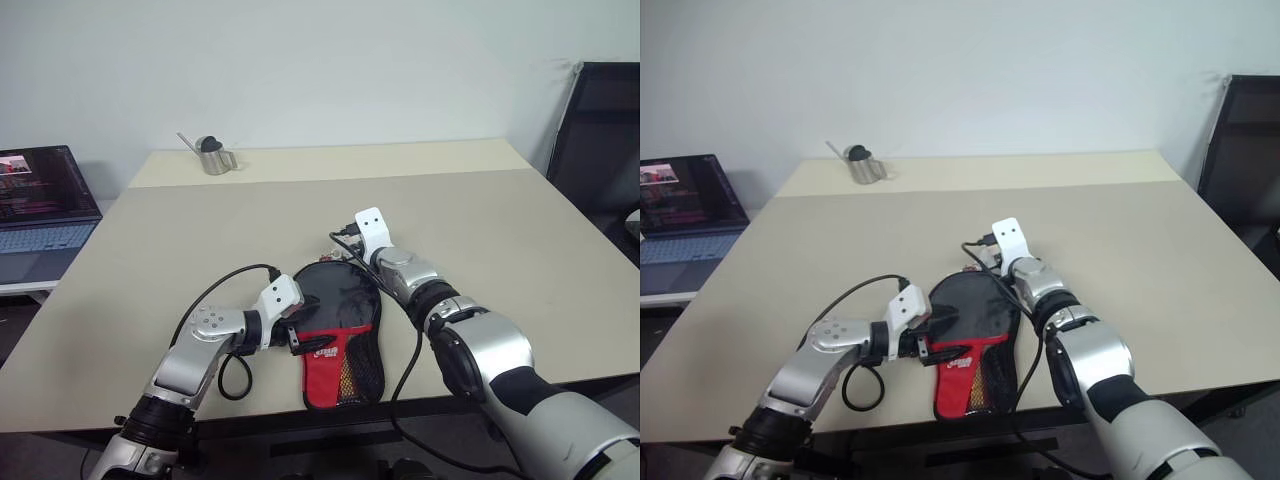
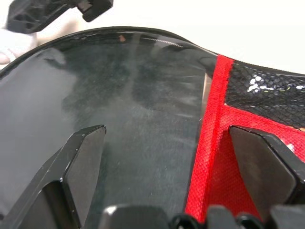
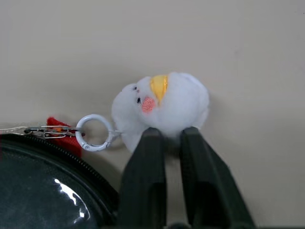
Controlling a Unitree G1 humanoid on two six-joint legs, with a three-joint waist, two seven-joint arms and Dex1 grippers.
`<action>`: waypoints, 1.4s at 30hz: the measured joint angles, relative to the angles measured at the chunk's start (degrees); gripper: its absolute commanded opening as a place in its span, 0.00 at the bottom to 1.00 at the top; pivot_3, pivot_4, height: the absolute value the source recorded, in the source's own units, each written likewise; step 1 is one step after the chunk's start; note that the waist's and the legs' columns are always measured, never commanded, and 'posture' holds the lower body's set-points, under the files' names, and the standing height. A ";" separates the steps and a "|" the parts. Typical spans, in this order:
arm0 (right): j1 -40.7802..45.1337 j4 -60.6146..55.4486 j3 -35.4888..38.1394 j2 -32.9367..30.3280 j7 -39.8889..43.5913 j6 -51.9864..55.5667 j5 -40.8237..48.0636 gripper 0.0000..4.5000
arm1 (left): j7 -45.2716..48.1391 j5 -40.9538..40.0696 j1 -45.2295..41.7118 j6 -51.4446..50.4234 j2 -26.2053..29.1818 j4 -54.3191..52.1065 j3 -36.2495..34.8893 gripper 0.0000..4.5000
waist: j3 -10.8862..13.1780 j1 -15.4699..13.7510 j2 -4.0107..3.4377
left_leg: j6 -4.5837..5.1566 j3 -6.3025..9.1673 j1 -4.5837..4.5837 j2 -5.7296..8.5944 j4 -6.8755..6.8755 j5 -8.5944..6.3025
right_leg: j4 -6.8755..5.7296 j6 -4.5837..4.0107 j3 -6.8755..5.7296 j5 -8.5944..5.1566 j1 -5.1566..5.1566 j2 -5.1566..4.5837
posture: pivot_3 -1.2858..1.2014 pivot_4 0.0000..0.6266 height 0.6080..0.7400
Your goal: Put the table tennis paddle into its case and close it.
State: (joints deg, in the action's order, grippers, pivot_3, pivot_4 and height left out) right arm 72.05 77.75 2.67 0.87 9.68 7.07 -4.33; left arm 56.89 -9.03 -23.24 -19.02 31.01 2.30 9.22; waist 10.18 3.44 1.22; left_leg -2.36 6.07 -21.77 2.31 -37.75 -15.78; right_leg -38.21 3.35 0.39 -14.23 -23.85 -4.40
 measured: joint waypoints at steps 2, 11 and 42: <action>-0.43 -0.20 -0.16 -0.09 0.08 -0.45 -0.77 0.00 | -0.01 0.20 -0.93 0.78 -0.33 1.75 0.04 1.00 | -0.01 -0.05 -0.01 | 0.00 0.00 0.02 0.00 -0.04 0.00 | -0.02 0.00 0.00 0.00 0.02 0.00 | 0.52 0.24 1.00; -1.98 -1.56 -2.21 -3.77 4.58 -1.50 -2.31 0.00 | 0.05 0.16 -2.34 3.64 -2.59 6.50 0.48 1.00 | -0.01 -0.51 -0.02 | 0.01 0.01 0.05 0.01 -0.07 0.00 | 0.00 0.01 0.00 0.01 0.10 0.00 | 0.52 0.24 1.00; -20.48 -34.42 -2.32 -12.96 11.78 15.07 1.55 0.00 | 0.08 3.78 -9.24 9.62 -6.54 18.21 4.93 1.00 | -0.37 -1.95 -0.55 | 0.05 0.20 0.98 0.03 -0.06 -0.03 | 0.26 0.08 -0.46 0.01 1.45 -0.04 | 0.52 0.24 1.00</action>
State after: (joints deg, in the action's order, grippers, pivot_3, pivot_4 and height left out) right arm 51.57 43.33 0.35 -12.09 21.46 22.14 -2.78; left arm 56.97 -5.25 -32.48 -9.41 24.47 20.51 14.15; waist 9.82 1.49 0.68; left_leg -2.31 6.27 -20.78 2.34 -37.81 -15.81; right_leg -37.94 3.43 -0.07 -14.23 -22.40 -4.44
